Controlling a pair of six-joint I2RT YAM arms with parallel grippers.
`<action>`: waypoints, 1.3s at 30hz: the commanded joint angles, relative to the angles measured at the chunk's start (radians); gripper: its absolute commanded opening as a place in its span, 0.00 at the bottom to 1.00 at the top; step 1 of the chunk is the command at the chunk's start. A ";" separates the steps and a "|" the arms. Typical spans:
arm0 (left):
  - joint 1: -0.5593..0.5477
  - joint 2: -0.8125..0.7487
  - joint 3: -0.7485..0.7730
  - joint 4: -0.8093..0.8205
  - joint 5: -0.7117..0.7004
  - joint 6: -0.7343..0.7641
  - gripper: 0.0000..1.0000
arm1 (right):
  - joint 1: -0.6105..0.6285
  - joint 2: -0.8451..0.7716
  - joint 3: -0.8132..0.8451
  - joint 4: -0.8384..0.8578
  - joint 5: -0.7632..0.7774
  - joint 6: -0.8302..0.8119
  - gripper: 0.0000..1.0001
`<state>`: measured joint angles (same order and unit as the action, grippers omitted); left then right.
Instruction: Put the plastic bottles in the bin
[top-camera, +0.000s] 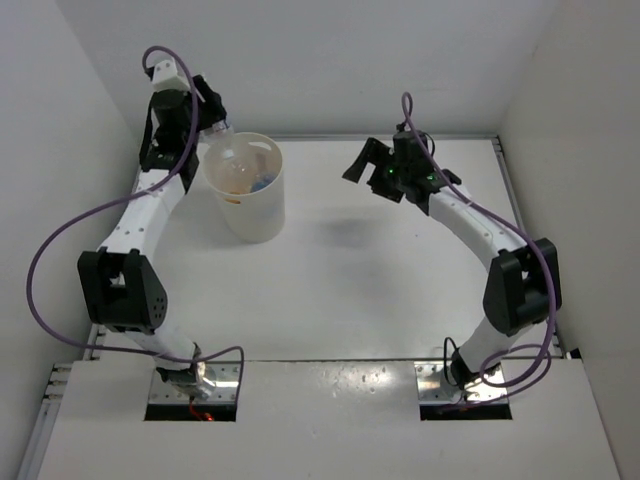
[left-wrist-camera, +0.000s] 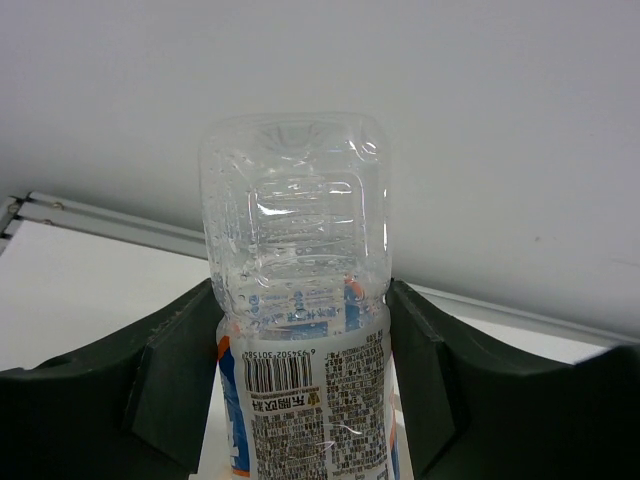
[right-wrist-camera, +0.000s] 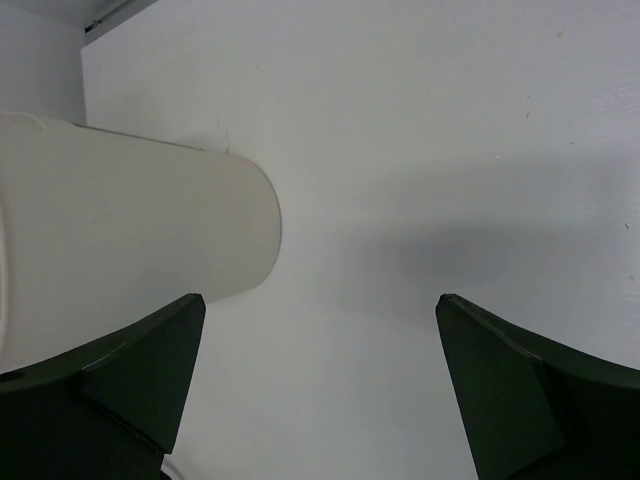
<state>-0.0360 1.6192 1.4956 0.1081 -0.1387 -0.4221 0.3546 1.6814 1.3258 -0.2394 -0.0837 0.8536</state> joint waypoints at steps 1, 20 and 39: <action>-0.031 -0.036 0.049 0.059 0.002 0.017 0.52 | -0.013 -0.064 -0.028 0.037 -0.014 0.013 1.00; -0.110 -0.205 -0.284 -0.021 -0.114 0.115 1.00 | -0.031 -0.095 -0.077 0.046 -0.042 0.041 1.00; 0.081 -0.131 -0.217 0.010 -0.557 -0.125 1.00 | -0.059 -0.213 -0.083 -0.047 -0.013 -0.004 1.00</action>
<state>0.0029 1.5444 1.4330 0.1177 -0.6724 -0.4973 0.3046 1.5284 1.2526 -0.2794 -0.0952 0.8673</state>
